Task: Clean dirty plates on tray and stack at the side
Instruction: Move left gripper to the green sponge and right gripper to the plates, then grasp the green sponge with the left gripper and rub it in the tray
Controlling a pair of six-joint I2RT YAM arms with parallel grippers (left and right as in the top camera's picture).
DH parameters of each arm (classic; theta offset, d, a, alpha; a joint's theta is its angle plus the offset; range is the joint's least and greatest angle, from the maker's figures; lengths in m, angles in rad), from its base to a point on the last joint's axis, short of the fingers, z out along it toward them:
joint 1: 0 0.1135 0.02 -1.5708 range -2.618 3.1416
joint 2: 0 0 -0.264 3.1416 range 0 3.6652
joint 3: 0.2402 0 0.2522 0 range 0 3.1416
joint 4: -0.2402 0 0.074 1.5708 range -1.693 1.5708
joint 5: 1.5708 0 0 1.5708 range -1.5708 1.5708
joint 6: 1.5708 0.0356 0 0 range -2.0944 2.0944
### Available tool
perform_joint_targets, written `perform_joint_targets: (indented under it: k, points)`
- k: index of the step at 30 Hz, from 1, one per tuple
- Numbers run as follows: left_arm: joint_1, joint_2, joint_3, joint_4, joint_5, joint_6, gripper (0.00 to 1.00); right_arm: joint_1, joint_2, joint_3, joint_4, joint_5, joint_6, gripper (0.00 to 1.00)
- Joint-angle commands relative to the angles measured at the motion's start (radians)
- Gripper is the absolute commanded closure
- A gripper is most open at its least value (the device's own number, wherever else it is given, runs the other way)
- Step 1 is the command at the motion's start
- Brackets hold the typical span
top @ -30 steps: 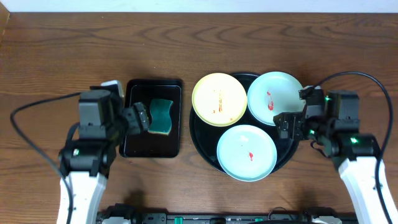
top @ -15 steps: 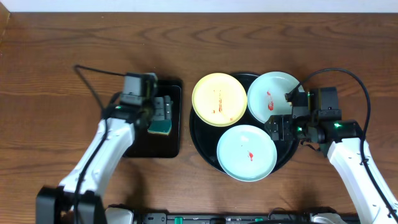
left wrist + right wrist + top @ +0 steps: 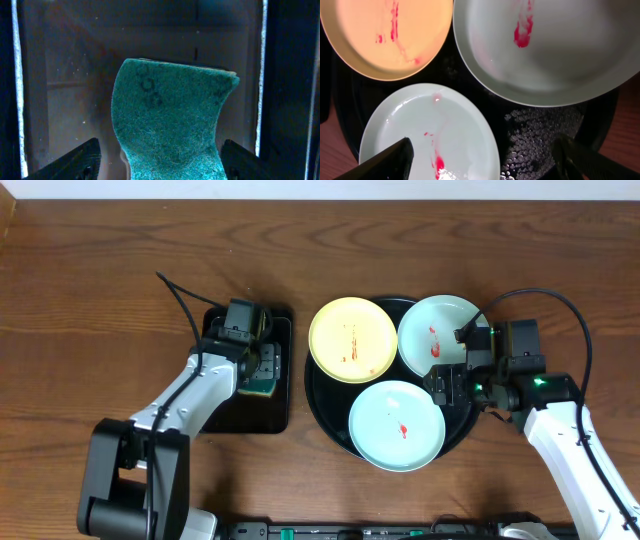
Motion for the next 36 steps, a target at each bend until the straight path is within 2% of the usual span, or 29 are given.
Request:
perform_joint_targets:
  k: [1,5,15,19,36]
  points:
    - [-0.004,0.006,0.022,0.002,-0.016,-0.012,0.25,0.007,0.003,0.018,0.003,0.003,0.012,0.13]
    - [-0.008,0.006,0.022,0.001,-0.015,-0.018,0.36,0.007,0.003,0.018,0.003,0.004,0.012,0.13]
    - [-0.011,0.006,-0.011,0.003,0.010,-0.055,0.38,0.007,0.003,0.018,0.007,0.011,0.012,0.14]
    - [-0.011,0.006,-0.012,0.009,0.010,-0.062,0.44,0.007,0.003,0.018,0.008,0.010,0.012,0.14]
    - [-0.011,0.007,-0.039,0.010,0.033,-0.074,0.45,0.007,0.003,0.018,0.009,0.010,0.012,0.17]
